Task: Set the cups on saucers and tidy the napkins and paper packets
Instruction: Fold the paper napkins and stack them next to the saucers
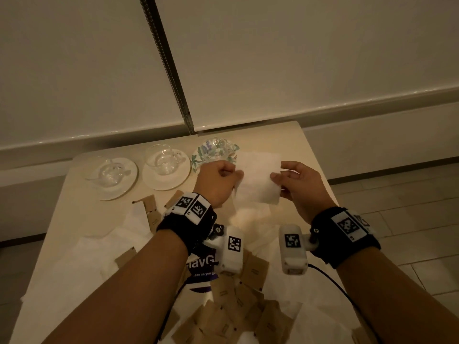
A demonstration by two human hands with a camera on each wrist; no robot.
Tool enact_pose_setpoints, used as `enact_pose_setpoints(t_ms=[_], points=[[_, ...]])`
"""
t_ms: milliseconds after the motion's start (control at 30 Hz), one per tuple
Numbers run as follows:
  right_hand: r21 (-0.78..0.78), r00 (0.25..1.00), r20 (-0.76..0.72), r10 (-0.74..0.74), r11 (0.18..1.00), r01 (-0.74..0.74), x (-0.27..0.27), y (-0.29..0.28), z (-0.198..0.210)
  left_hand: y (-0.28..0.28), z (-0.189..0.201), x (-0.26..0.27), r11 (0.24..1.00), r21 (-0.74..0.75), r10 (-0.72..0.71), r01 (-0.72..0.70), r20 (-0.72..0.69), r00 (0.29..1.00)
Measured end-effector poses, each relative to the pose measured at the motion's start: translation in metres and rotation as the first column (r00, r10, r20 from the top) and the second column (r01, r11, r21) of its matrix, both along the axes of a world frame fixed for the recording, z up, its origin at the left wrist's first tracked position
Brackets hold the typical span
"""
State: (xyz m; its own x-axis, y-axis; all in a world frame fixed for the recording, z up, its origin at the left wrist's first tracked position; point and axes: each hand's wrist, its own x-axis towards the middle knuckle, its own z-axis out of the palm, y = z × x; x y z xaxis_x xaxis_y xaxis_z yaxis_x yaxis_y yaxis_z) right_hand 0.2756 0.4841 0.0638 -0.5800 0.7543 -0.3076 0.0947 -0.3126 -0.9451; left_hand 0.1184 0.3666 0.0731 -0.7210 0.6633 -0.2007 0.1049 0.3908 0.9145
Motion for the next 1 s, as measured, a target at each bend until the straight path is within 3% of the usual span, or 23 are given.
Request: enact_pose_setpoints(t_ms=[100,267,400,600,733,867,1000], points=[[0.083,0.993,0.094,-0.068,0.995,0.060,-0.005,0.010,-0.022,0.004,-0.025,0.006,0.994,-0.100,0.044,-0.041,0.022,0.999],[0.149,0.958,0.286,-0.021,0.988,-0.023,-0.016,0.022,-0.061,0.010,-0.058,0.010,0.950,-0.304,0.077,-0.075,-0.007,0.997],[0.104,0.933,0.359,0.036,0.991,-0.078,-0.021,0.026,-0.087,0.014,-0.075,0.006,0.884,-0.461,0.048,-0.085,-0.092,0.995],[0.211,0.887,0.460,0.032,0.967,-0.144,-0.029,0.025,-0.105,0.023,-0.091,-0.002,0.801,-0.594,-0.021,-0.067,-0.140,0.990],[0.222,0.868,0.495,0.035,0.961,-0.165,-0.030,0.025,-0.109,0.029,-0.101,-0.002,0.787,-0.614,-0.022,-0.050,-0.109,0.994],[0.212,0.871,0.488,0.048,0.962,-0.172,-0.031,0.027,-0.110,0.028,-0.098,-0.003,0.760,-0.644,-0.045,-0.080,-0.176,0.983],[0.191,0.873,0.482,0.074,0.964,-0.187,-0.034,0.028,-0.108,0.024,-0.097,-0.009,0.768,-0.631,0.032,-0.110,-0.134,0.991]])
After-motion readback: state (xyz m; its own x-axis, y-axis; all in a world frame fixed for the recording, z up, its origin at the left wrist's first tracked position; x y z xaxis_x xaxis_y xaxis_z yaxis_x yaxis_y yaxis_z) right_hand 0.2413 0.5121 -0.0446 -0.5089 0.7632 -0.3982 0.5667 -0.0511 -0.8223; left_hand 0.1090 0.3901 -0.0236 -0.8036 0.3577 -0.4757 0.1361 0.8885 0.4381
